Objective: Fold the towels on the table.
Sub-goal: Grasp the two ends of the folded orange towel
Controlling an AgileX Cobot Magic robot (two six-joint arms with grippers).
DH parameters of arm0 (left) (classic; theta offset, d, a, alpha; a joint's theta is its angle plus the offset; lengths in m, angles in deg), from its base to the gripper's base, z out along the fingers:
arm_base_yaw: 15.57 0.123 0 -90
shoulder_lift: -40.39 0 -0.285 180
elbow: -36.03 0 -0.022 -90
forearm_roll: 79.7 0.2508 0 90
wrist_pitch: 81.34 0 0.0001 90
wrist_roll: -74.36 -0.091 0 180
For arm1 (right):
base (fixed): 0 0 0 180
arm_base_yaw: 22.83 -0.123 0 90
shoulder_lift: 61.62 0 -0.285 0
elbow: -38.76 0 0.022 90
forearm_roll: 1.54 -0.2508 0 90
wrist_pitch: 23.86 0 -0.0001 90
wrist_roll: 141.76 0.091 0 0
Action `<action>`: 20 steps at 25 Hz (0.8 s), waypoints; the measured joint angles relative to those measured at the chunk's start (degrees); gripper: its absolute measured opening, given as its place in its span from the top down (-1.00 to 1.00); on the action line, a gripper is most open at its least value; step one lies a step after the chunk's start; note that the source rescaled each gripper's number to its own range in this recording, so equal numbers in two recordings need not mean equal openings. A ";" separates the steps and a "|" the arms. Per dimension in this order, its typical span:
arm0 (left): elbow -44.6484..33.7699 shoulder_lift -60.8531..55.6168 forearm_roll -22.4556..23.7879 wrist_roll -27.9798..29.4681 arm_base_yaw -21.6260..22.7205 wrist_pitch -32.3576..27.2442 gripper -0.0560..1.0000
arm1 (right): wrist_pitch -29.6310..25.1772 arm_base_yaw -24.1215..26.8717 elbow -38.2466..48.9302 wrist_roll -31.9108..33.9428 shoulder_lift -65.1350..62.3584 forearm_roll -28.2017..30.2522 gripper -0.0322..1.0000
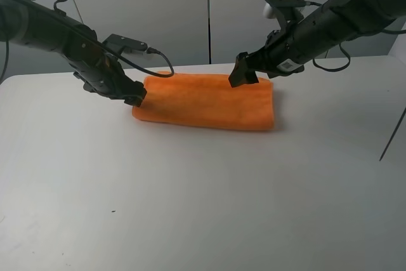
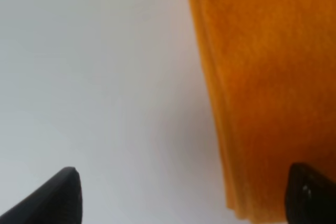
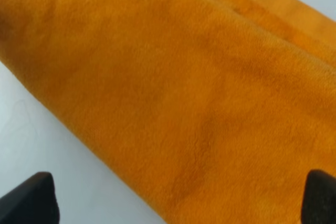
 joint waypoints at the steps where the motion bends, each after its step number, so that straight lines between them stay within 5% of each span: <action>1: 0.00 0.00 -1.68 -1.27 0.00 0.39 -0.97 | -0.27 0.00 0.00 0.63 0.00 0.77 -1.00; 20: 0.00 1.43 -7.35 -3.81 0.00 0.62 -0.97 | -1.88 0.00 0.00 12.99 1.24 11.33 -1.00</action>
